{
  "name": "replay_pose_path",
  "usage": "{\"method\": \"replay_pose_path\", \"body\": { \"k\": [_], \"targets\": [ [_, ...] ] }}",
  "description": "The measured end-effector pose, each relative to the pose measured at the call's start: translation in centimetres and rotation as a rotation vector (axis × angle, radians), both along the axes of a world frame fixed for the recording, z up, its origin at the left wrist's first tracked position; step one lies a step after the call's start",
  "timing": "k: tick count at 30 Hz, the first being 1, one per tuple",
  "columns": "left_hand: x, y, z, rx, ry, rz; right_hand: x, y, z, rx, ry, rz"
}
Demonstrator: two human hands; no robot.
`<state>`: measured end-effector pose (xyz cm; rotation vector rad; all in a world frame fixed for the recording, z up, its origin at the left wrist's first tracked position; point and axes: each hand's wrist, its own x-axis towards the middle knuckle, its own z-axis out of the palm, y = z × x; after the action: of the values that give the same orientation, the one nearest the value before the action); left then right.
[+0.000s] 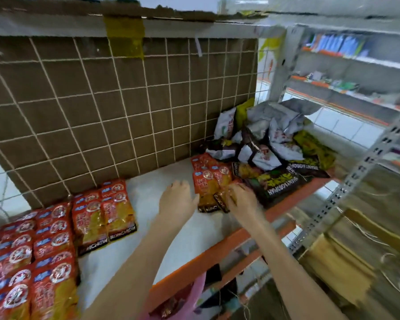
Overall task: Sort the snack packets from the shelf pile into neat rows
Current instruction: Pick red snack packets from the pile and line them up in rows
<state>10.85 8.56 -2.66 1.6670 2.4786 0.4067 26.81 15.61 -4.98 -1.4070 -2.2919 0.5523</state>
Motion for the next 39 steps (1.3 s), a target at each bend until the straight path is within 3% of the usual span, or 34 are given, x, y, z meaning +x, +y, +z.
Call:
{"method": "replay_pose_path", "body": {
  "k": [8,13,20,25,32,39],
  "targets": [
    [3.0,4.8,-1.4,0.0,-0.122,0.02,1.3,2.3,0.9,-0.207,-0.358,-0.14],
    [3.2,5.3,-1.6,0.037,-0.171,0.05,0.6,3.2,1.1,-0.326,-0.371,-0.142],
    [2.0,5.7,-2.1,0.091,-0.401,0.047,0.1,2.8,1.7,-0.437,-0.316,-0.053],
    [1.3,5.6,-2.8,0.129,-0.455,0.042,-0.9,2.5,1.1,-0.475,-0.114,-0.062],
    [1.4,4.7,-2.6,0.198,-0.622,0.104,-1.6,1.5,-0.1,-0.421,0.246,-0.274],
    [1.1,3.3,-2.3,0.264,-0.761,0.106,-1.6,0.6,-1.3,-0.495,0.709,-0.284]
  ]
}}
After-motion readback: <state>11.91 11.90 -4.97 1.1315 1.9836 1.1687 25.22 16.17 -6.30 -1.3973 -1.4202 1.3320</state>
